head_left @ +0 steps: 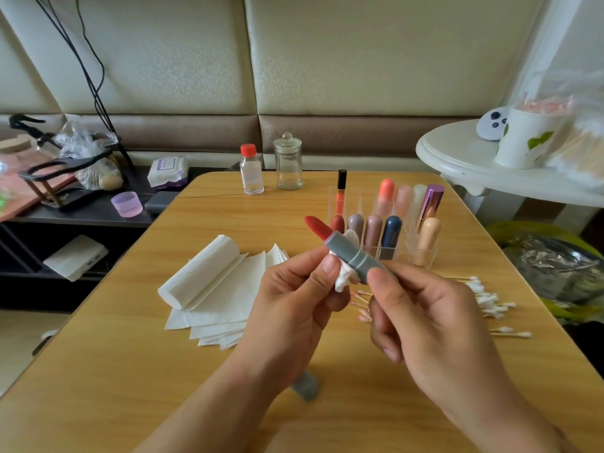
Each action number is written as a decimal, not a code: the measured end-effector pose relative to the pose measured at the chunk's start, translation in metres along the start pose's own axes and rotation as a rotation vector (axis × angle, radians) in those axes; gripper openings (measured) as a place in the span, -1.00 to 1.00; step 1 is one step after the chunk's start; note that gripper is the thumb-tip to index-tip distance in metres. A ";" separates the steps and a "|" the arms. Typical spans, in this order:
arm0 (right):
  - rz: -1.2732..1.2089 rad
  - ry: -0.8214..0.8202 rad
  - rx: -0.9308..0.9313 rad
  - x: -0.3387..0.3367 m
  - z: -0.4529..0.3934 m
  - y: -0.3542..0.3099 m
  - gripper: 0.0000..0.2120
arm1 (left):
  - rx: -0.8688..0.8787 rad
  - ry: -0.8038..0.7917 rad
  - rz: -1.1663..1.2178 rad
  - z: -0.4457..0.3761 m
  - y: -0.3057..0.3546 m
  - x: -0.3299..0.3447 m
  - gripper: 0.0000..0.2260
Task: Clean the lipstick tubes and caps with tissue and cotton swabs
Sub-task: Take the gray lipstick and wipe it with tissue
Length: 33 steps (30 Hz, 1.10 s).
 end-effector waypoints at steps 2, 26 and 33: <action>0.089 0.052 -0.064 -0.003 0.002 -0.002 -0.78 | -0.005 0.008 0.012 0.000 0.000 0.000 -0.79; -0.144 0.095 0.028 -0.001 -0.004 0.010 -0.72 | -0.025 0.067 -0.089 -0.003 -0.008 -0.003 -0.59; -0.065 0.070 0.033 0.007 -0.006 0.010 -0.77 | -0.032 0.049 -0.201 -0.002 -0.009 0.000 -0.50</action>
Point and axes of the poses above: each hand's wrist, its own z-axis away from the middle knuckle, its own x-axis out of the palm, y = z × x, the point moved 6 cm from there along -z, towards the middle knuckle, and after that the axes turned 8 degrees about z, right-handed, at the moved point
